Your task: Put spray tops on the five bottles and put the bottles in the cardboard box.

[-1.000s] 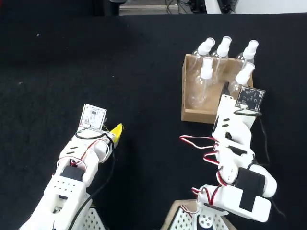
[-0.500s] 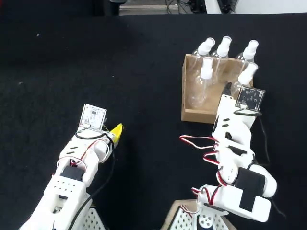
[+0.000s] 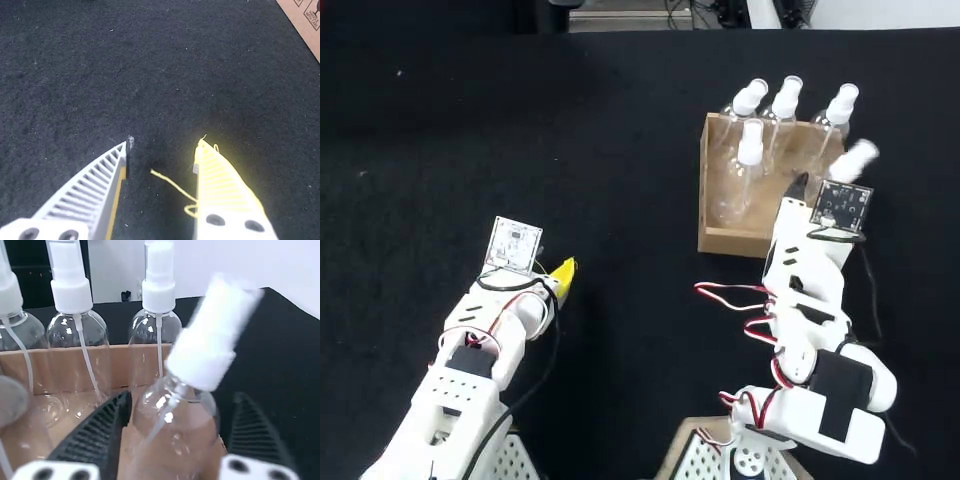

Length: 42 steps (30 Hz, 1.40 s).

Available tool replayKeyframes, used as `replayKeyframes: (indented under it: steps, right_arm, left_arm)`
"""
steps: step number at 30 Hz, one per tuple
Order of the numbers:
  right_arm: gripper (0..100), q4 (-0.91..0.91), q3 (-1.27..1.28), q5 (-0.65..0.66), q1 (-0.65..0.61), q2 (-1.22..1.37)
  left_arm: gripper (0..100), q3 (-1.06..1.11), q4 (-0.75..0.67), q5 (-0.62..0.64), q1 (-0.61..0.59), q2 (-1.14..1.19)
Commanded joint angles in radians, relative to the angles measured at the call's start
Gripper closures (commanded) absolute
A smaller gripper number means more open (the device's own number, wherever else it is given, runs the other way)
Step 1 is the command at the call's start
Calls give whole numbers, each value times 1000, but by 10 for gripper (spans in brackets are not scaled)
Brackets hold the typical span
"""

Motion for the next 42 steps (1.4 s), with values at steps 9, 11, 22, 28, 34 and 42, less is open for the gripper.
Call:
replayKeyframes:
  steps: [9, 11, 22, 28, 34, 42]
  right_arm:
    - [616, -29, 54, 12, -48, -71]
    - [616, -28, 56, 12, -48, -76]
    - [616, -35, 79, 8, -46, -91]
    - [616, -175, 282, 12, -48, -291]
    - [674, 5, 386, 12, 0, -539]
    - [948, 402, 409, 6, 14, -789]
  left_arm:
    - [787, -13, -21, -6, 4, -17]
    - [787, -13, -21, -6, 4, -17]
    - [787, -13, -21, -6, 4, -17]
    - [787, -7, -21, -6, 4, -17]
    - [787, -5, -18, -6, 5, -17]
    - [900, -5, -14, -6, 4, -17]
